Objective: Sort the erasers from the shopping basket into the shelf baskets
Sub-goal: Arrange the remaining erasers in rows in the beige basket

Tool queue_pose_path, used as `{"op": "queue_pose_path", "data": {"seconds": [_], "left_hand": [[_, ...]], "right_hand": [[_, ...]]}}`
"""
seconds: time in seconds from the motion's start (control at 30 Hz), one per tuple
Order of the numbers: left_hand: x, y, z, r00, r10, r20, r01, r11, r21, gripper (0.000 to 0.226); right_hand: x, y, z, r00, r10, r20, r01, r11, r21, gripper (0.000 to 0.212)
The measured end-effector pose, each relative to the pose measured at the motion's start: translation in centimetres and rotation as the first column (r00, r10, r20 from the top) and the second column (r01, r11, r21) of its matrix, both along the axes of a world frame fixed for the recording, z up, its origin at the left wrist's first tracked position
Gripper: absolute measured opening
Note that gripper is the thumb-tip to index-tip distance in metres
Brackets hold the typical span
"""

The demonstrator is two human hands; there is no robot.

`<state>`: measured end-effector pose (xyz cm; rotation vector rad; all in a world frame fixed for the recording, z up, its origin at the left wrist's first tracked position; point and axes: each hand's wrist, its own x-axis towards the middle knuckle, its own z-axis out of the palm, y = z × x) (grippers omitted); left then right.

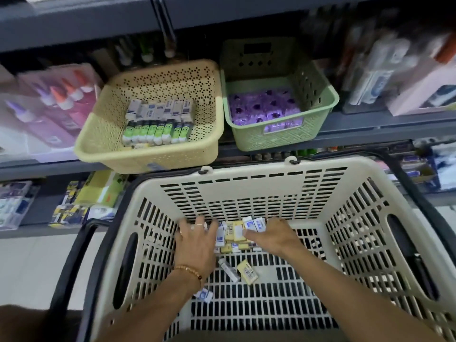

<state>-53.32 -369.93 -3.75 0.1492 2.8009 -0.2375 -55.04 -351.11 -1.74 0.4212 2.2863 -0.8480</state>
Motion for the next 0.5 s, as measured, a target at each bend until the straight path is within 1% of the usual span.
{"op": "queue_pose_path", "data": {"seconds": [0.1,0.17,0.27,0.43,0.5], "left_hand": [[-0.1,0.3,-0.4,1.000,0.012,0.014,-0.012,1.000,0.005,0.085],[0.5,0.1,-1.1,1.000,0.010,0.000,-0.010,0.999,0.031,0.088],[1.1,-0.2,-1.9,0.999,-0.002,-0.038,0.004,0.998,0.061,0.096],[0.4,0.6,-2.0,0.998,0.019,-0.053,-0.019,1.000,-0.003,0.091],[0.9,0.8,-2.2,0.999,0.036,-0.039,-0.036,0.999,-0.008,0.092]], "right_hand": [[0.4,-1.1,-0.5,1.000,0.001,-0.024,0.001,0.994,0.111,0.078],[0.7,-1.4,-0.7,0.998,0.004,-0.060,0.005,0.989,0.147,0.088],[0.3,-1.2,-1.2,0.998,-0.032,-0.054,0.037,0.995,0.095,0.094],[-0.2,-2.0,-1.3,0.995,-0.087,-0.048,0.090,0.994,0.056,0.102],[-0.2,-2.3,-1.3,0.992,-0.108,-0.059,0.111,0.992,0.056,0.101]]}}
